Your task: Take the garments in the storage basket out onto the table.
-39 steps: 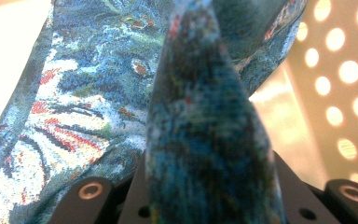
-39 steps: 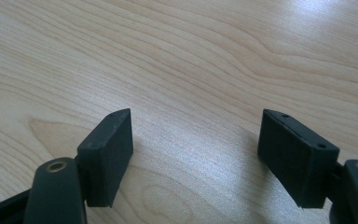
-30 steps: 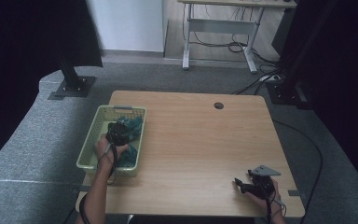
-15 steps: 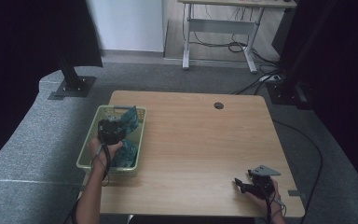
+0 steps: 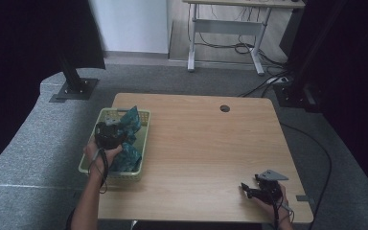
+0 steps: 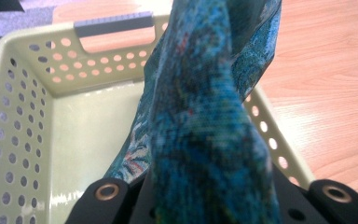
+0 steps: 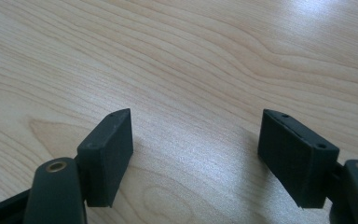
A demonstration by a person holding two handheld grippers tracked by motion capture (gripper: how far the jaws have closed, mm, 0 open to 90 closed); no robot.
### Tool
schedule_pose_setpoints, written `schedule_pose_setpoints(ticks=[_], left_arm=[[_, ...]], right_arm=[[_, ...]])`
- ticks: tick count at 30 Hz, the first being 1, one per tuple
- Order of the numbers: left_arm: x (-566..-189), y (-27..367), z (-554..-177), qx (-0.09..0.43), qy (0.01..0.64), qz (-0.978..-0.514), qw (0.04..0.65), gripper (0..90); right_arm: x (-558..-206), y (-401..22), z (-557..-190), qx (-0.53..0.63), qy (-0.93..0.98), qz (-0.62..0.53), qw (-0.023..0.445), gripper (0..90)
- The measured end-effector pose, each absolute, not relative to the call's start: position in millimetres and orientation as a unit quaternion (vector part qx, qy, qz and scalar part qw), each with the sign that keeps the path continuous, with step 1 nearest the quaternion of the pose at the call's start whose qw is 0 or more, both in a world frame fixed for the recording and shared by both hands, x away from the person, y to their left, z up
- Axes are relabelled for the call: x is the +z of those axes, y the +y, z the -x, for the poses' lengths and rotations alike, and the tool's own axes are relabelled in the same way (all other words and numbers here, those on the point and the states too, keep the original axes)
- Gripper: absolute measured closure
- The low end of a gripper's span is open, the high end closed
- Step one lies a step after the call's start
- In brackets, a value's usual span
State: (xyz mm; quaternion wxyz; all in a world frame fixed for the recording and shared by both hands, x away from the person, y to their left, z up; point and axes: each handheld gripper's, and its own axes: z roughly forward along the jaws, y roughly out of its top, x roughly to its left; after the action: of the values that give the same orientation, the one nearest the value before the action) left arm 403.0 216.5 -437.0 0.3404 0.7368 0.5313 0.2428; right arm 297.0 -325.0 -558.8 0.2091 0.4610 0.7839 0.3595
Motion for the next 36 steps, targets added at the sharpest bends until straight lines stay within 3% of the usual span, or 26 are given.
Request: schedule_pose_setpoints(ticks=[36], left_arm=[[-394.5,215.5,-380.5,0.251,0.503,-0.730,0.389,87.4]], right_arm=[[-558.8,-323.8,-296.2,0.360,0.783,-0.463,0.209,25.3]])
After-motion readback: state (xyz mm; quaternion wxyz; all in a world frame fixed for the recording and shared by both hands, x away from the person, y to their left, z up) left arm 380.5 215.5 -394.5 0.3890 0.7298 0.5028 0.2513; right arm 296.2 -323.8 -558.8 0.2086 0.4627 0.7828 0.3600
